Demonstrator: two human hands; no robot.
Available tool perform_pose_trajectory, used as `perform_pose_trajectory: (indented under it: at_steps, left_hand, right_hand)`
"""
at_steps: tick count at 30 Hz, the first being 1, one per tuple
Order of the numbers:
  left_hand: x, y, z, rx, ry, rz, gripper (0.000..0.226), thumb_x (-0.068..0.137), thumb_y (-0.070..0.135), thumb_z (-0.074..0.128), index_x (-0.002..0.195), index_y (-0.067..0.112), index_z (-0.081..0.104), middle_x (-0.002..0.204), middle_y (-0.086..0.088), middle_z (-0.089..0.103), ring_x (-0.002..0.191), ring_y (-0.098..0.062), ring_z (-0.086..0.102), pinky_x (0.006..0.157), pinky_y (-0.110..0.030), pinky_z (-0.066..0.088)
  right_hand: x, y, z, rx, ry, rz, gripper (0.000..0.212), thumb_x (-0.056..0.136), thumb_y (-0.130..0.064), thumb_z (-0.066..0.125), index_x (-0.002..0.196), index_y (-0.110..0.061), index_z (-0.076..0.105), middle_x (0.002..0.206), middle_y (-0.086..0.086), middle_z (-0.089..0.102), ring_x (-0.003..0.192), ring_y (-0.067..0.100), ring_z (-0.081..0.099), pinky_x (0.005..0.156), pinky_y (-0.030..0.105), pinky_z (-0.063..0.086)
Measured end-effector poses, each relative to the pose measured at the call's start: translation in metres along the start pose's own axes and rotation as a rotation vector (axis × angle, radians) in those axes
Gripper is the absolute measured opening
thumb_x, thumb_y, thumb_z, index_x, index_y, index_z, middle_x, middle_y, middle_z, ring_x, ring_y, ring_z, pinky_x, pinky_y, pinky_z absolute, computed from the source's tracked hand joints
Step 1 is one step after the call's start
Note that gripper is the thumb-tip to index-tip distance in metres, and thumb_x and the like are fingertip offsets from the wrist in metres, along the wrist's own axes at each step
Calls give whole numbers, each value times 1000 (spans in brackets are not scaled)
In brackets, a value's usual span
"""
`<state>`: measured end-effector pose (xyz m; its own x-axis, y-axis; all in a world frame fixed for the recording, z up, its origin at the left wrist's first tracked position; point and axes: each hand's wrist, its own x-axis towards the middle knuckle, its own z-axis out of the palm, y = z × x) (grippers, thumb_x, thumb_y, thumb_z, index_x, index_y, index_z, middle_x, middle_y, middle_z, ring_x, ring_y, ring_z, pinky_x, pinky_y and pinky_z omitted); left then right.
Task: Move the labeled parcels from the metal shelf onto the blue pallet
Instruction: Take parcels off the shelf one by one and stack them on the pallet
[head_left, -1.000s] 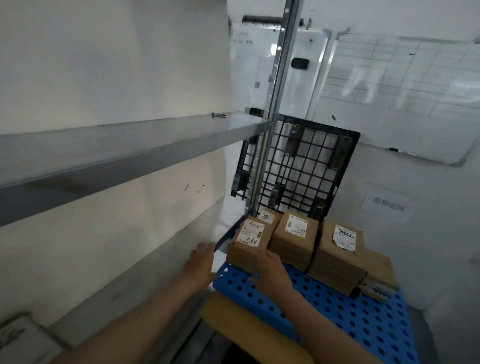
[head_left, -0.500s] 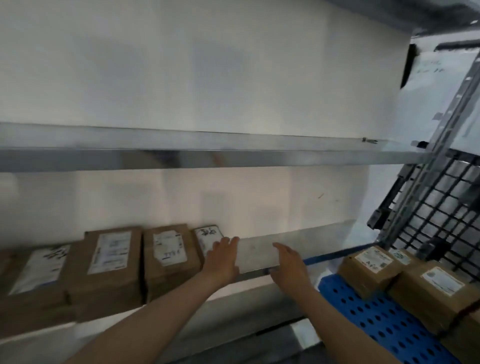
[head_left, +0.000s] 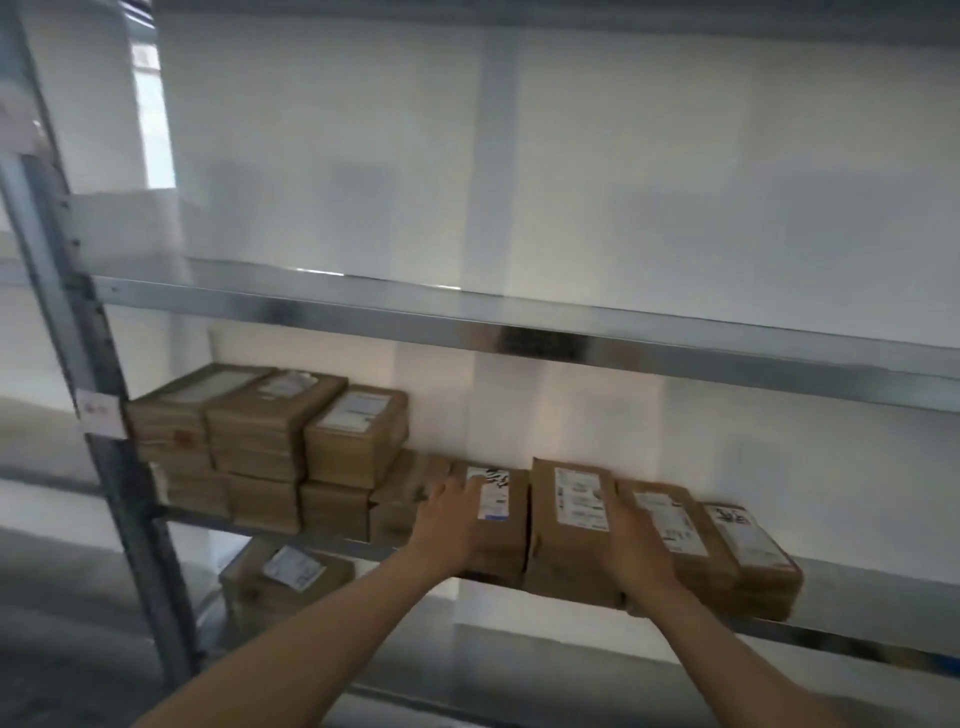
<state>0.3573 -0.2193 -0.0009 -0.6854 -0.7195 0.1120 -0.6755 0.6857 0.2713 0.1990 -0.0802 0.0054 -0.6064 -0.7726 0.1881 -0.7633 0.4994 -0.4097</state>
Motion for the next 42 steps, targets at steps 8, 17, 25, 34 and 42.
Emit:
perform_pose_trajectory:
  at_steps: [8,17,25,34,42]
  left_hand:
    - [-59,-164,-47,6,-32,-177,54,84,19,56,132,12,31,135,-11,40,124,-32,40,102,-39,37]
    - [-59,-210,-55,-133,-57,-220,56,84,15,58,133,13,31,132,-12,40,122,-31,39,101,-39,39]
    - [5,-222,-69,-97,-38,-201,53,89,9,52,136,14,27,138,-13,34,127,-34,36,104,-43,39]
    - [74,-219,-60,-100,-30,-252,58,91,3,46,141,12,17,143,-23,23,126,-39,41,100,-41,42]
    - [104,-223,-53,45,-62,-311,68,94,6,45,145,-7,2,150,-26,14,132,-35,32,102,-35,41]
  right_hand:
    - [-18,-136,71,145,-107,-60,47,85,-8,55,131,-11,44,131,10,54,117,25,53,100,35,44]
    - [13,-190,97,115,-121,-93,44,87,-12,56,130,-14,45,133,5,51,121,22,48,98,30,41]
    - [84,-234,122,114,-91,-201,38,85,-22,63,121,-16,51,126,6,55,111,19,54,95,31,46]
    - [150,-251,151,92,-261,-210,75,82,-28,67,143,-28,23,144,5,33,129,23,39,106,38,40]
    - [168,-238,159,226,-342,-238,70,82,-19,66,140,-28,29,146,0,37,132,16,38,110,33,35]
